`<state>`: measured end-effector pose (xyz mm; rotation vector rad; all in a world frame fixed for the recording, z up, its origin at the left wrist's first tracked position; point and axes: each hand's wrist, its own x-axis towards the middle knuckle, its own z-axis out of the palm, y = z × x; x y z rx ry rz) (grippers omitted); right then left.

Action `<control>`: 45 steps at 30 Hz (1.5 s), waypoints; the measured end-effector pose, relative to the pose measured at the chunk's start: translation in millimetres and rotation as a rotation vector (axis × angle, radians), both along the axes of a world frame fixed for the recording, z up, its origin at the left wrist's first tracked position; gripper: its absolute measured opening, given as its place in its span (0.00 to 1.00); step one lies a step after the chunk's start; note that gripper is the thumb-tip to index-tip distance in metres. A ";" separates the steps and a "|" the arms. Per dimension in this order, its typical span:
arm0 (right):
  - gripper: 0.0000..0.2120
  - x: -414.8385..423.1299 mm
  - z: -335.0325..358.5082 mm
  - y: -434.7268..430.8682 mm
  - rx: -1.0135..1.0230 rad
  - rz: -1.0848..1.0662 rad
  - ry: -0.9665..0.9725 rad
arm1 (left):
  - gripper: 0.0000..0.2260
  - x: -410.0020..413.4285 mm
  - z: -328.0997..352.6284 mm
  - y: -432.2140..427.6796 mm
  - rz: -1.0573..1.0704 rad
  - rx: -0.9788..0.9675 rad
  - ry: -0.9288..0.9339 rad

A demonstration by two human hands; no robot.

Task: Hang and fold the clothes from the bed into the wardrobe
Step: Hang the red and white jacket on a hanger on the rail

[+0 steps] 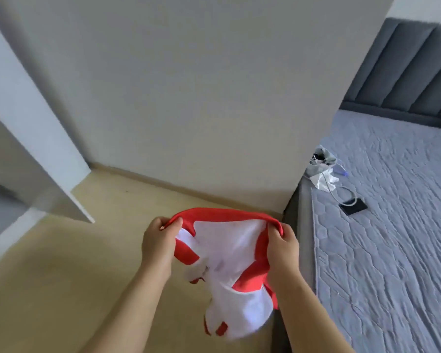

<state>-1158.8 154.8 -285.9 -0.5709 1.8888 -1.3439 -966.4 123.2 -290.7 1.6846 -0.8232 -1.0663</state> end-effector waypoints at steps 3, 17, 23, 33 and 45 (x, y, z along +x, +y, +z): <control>0.10 50.3 20.7 -24.9 -0.026 0.148 -0.035 | 0.08 51.9 5.6 1.8 0.145 0.026 0.054; 0.10 273.6 36.1 -128.5 -0.079 0.768 -0.097 | 0.08 252.3 21.1 8.6 0.682 0.035 0.080; 0.11 358.0 36.3 -206.1 -0.091 0.936 -0.080 | 0.08 325.6 18.4 -40.0 0.695 0.207 -0.329; 0.04 504.3 51.5 -272.5 -0.135 1.253 -0.061 | 0.08 422.0 33.9 -67.6 1.123 0.312 -0.407; 0.13 639.2 48.2 -295.7 -0.149 1.401 -0.064 | 0.06 542.8 33.3 -96.0 1.270 0.170 -0.144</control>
